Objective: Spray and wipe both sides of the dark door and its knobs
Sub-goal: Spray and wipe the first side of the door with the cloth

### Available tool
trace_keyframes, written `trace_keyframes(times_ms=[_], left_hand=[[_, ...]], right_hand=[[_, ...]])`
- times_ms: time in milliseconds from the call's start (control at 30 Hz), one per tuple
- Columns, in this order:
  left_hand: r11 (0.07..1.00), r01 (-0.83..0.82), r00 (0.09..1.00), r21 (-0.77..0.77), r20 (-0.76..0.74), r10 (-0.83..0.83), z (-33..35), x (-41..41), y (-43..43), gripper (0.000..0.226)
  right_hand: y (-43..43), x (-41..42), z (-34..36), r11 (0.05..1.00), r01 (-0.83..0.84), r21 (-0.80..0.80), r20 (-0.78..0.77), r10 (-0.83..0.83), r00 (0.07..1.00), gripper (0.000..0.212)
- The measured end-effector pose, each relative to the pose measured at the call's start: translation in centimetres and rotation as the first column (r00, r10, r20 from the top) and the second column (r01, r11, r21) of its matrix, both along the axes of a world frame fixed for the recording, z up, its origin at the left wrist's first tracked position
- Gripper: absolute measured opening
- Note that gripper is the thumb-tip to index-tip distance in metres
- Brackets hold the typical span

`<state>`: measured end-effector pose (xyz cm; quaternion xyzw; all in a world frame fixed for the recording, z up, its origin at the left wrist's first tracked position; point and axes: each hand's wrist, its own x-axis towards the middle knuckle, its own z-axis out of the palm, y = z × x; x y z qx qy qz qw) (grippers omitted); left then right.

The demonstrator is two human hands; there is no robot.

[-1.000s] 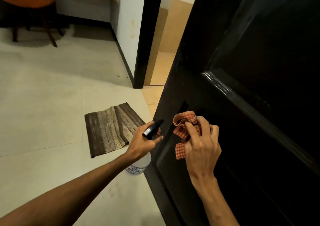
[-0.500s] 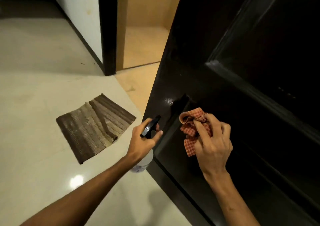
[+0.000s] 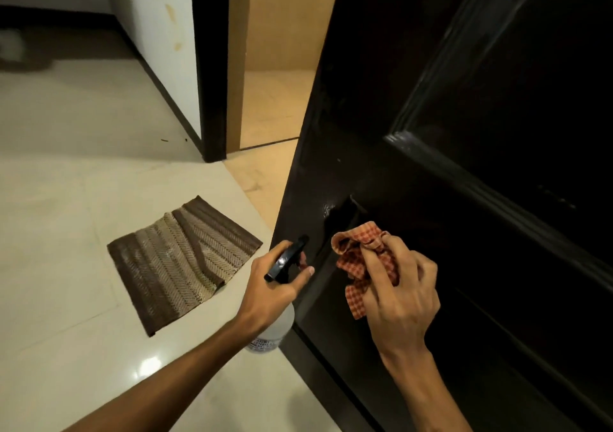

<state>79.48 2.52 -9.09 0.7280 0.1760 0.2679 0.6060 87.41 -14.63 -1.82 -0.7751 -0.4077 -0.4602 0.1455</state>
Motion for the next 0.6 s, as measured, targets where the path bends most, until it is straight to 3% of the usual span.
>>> trace_keyframes(times_ms=[100, 233, 367, 467, 600], left_hand=[[1.000, -0.029, 1.000, 0.008, -0.001, 0.029, -0.8, 0.3, -0.1, 0.015], [0.995, -0.094, 0.995, -0.039, 0.018, 0.095, -1.7, 0.6, 0.5, 0.020], [0.995, -0.095, 0.982, 0.042, 0.166, 0.087, -1.0, 0.8, 1.6, 0.017], [0.990, -0.117, 0.963, 0.079, 0.251, 0.094, -0.9, 0.5, 3.7, 0.017], [0.987, -0.118, 0.954, 0.109, 0.287, 0.082, -0.8, 0.4, 6.1, 0.015]], right_hand=[[-0.3, 0.5, -0.1, 1.000, -0.009, 0.011, -0.035, 0.009, 0.999, 0.022], [-0.8, 0.9, -0.7, 1.000, 0.004, -0.002, -0.032, -0.004, 0.999, 0.024], [0.2, 1.2, -0.7, 1.000, 0.028, -0.013, -0.017, -0.028, 0.999, 0.029], [3.8, 1.6, 0.2, 0.994, 0.038, -0.104, 0.100, -0.028, 0.995, 0.031], [9.5, 3.1, 3.5, 0.973, 0.136, -0.187, 0.252, -0.086, 0.964, 0.014]])
